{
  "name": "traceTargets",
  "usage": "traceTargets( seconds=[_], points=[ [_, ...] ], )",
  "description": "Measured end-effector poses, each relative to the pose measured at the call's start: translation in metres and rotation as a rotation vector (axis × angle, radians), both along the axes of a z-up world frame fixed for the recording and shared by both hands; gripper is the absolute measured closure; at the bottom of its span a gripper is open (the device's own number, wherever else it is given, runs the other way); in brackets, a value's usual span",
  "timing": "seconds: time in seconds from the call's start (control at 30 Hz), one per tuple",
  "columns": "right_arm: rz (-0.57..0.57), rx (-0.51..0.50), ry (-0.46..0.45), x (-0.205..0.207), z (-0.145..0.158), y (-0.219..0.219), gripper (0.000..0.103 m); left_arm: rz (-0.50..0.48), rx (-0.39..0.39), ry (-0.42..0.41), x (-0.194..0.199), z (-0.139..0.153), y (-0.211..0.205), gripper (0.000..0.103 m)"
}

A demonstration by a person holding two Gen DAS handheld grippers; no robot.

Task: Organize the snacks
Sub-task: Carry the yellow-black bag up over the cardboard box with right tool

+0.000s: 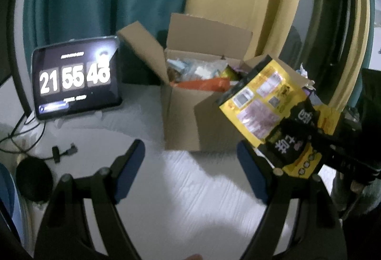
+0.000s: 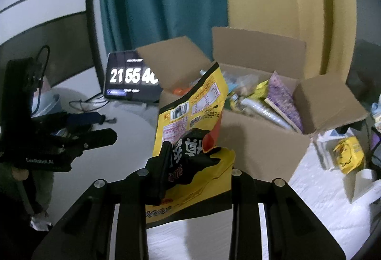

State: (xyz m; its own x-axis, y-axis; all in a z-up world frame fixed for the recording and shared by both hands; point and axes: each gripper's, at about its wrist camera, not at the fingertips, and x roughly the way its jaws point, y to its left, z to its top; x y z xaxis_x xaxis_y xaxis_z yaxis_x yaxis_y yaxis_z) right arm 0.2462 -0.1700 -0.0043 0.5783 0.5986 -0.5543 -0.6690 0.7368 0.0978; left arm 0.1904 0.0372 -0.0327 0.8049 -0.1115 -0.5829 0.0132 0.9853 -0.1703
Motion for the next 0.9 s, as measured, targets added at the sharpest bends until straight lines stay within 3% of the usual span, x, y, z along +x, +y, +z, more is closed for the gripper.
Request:
traceTargets(
  seconds=[0.9],
  points=[
    [-0.122, 0.023, -0.059, 0.085, 0.029, -0.012, 0.071, -0.082, 0.04, -0.135, 0.095, 0.047, -0.023, 0.022]
  ],
)
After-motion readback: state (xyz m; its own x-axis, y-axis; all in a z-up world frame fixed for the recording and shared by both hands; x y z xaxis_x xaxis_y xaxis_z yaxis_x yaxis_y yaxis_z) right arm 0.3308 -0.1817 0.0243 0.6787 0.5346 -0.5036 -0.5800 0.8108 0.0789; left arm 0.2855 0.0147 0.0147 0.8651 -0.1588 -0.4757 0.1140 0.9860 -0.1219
